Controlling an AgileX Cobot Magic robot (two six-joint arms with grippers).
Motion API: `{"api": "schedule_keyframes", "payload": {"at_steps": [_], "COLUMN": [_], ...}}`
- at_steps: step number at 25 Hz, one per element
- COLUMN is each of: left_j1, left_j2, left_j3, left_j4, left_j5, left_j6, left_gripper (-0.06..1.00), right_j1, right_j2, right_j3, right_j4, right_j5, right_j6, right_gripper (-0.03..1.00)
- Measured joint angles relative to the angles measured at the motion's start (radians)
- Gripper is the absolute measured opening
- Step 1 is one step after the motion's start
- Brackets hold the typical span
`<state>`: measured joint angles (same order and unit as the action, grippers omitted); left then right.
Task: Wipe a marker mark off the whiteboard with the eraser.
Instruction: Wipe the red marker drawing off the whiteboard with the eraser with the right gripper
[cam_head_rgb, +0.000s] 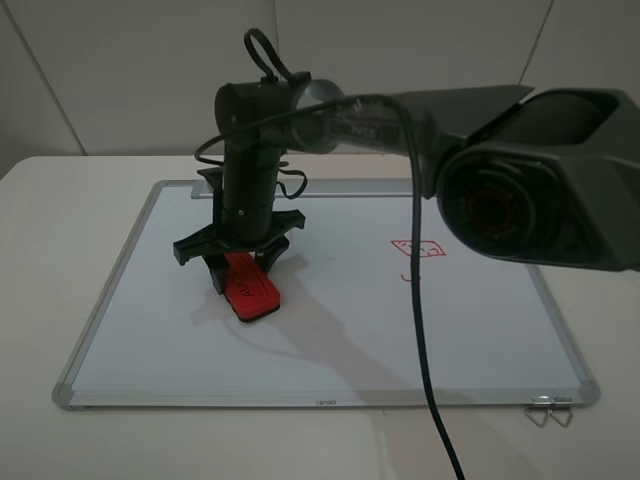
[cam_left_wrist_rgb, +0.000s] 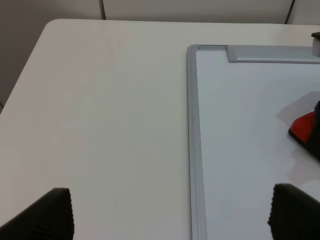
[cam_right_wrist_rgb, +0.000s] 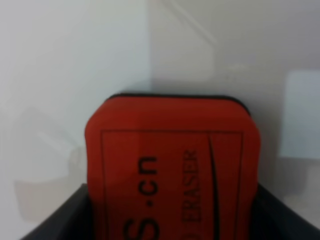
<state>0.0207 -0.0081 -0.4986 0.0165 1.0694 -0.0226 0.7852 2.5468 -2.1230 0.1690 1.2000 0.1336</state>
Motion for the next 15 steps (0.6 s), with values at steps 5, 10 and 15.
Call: {"api": "schedule_keyframes", "payload": {"at_steps": [5,10,15], "left_j1": [0.0,0.0,0.0], "left_j2": [0.0,0.0,0.0], "left_j3": [0.0,0.0,0.0], "left_j4": [0.0,0.0,0.0], "left_j5": [0.0,0.0,0.0], "left_j6": [0.0,0.0,0.0], "left_gripper": [0.78,0.78,0.78], "right_j1": [0.008,-0.014,-0.049], "right_j2": [-0.002,-0.014,-0.044], "right_j3": [0.0,0.034,0.132], "right_j4": [-0.063,-0.134,-0.139], "right_j5": [-0.001,-0.006,-0.037], "right_j6": [0.034,0.077,0.08], "right_gripper": [0.49,0.49,0.49]}}
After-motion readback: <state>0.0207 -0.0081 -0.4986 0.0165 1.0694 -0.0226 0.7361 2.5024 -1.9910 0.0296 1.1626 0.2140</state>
